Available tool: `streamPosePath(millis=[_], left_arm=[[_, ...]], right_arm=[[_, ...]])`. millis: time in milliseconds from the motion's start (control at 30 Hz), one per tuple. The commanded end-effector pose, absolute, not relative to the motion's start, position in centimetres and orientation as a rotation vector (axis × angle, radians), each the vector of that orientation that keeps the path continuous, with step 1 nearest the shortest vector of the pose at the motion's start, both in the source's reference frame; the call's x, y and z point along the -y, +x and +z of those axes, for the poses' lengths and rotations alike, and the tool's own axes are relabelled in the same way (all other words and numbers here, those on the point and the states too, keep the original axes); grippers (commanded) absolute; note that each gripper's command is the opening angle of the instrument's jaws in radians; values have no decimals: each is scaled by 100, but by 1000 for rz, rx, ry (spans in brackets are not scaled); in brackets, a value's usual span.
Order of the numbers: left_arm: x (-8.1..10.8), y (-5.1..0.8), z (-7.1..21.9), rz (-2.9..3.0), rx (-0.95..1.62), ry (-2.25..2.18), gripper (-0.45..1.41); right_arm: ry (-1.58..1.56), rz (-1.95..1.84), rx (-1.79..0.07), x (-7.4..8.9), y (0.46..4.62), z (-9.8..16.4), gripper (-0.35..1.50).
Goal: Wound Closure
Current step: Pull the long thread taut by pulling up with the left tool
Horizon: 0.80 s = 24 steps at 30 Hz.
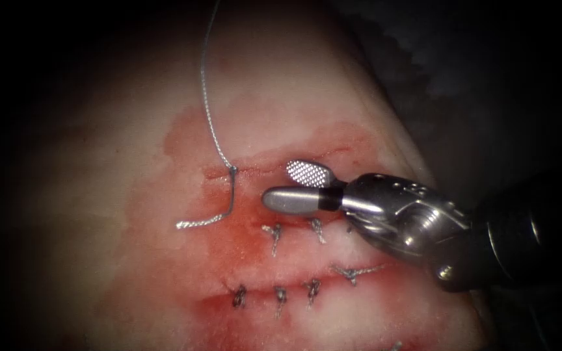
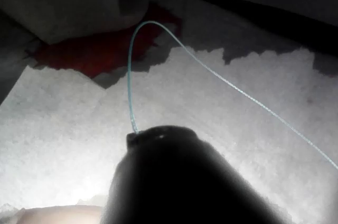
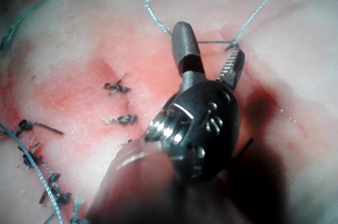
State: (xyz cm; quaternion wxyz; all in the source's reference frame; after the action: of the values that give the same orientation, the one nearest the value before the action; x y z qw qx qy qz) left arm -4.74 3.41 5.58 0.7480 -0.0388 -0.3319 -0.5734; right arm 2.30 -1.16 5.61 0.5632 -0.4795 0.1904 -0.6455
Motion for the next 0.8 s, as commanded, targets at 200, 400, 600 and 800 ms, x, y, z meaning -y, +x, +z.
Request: streamPosePath(millis=[200,400,600,800], left_arm=[[-353,-486,555,-1314,850,27,-45],[-368,-480,536,-1350,963,42,-45],[-366,-488,521,-1366,983,83,-45],[-362,-495,518,-1361,987,89,-45]], right_arm=[[-1127,-1510,-405,123,258,611,115],[-1135,-1515,-390,125,277,627,115],[-1134,-1520,-361,113,297,638,115],[-1130,-1517,-345,103,303,644,115]])
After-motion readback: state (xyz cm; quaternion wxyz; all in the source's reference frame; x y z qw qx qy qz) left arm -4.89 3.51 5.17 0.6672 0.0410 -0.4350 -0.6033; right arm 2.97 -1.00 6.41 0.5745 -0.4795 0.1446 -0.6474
